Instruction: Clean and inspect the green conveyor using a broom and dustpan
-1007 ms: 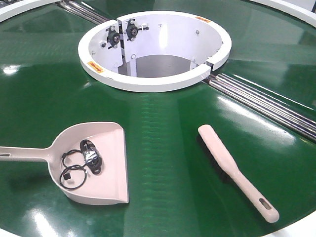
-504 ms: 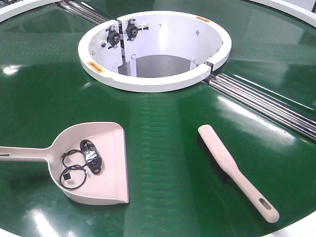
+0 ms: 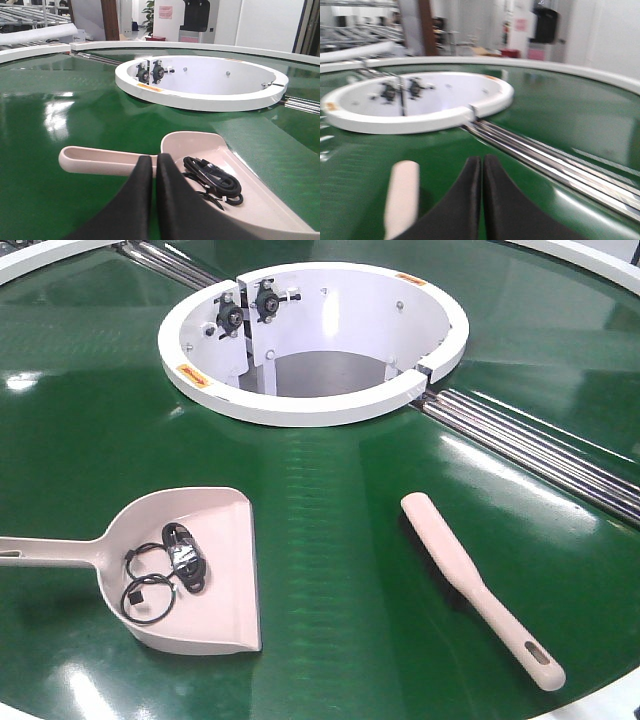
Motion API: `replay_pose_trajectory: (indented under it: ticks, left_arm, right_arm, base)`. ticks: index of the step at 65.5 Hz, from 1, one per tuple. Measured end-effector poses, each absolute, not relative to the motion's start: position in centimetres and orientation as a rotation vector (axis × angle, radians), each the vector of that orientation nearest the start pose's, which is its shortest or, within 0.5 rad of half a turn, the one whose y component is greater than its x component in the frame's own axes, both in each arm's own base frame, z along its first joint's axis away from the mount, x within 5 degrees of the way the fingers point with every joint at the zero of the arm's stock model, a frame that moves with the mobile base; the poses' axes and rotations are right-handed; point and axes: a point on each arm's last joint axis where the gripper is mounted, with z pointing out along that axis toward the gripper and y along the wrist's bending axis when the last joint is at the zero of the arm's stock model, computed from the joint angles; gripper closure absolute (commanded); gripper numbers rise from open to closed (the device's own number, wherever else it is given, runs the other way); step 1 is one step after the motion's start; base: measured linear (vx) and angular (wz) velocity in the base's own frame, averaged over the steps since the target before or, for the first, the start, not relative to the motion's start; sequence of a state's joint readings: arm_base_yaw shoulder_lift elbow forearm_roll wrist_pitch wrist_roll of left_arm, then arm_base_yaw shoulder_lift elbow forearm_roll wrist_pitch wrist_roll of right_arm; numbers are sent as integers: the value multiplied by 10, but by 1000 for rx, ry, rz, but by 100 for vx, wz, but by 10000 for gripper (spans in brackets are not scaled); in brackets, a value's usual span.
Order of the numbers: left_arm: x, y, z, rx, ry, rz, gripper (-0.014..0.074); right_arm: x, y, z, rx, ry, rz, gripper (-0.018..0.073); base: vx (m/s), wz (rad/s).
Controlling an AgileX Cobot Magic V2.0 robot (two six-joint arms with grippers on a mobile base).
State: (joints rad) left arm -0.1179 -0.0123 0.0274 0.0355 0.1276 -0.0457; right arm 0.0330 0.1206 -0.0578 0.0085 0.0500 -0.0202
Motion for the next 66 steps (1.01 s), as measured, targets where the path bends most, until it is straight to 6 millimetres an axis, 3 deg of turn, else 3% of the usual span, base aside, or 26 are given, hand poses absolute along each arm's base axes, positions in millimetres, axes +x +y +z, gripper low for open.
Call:
replay_pose_trajectory:
  ticks: [9, 66]
  left_arm:
    - [56, -6, 193, 84, 1625, -95, 603]
    - [56, -6, 192, 84, 1628, -95, 603]
  right_arm:
    - [60, -2, 198, 39, 1590, -5, 568]
    - [57, 2, 196, 1, 1590, 57, 568]
  base:
    - [0, 0]
    - [0, 0]
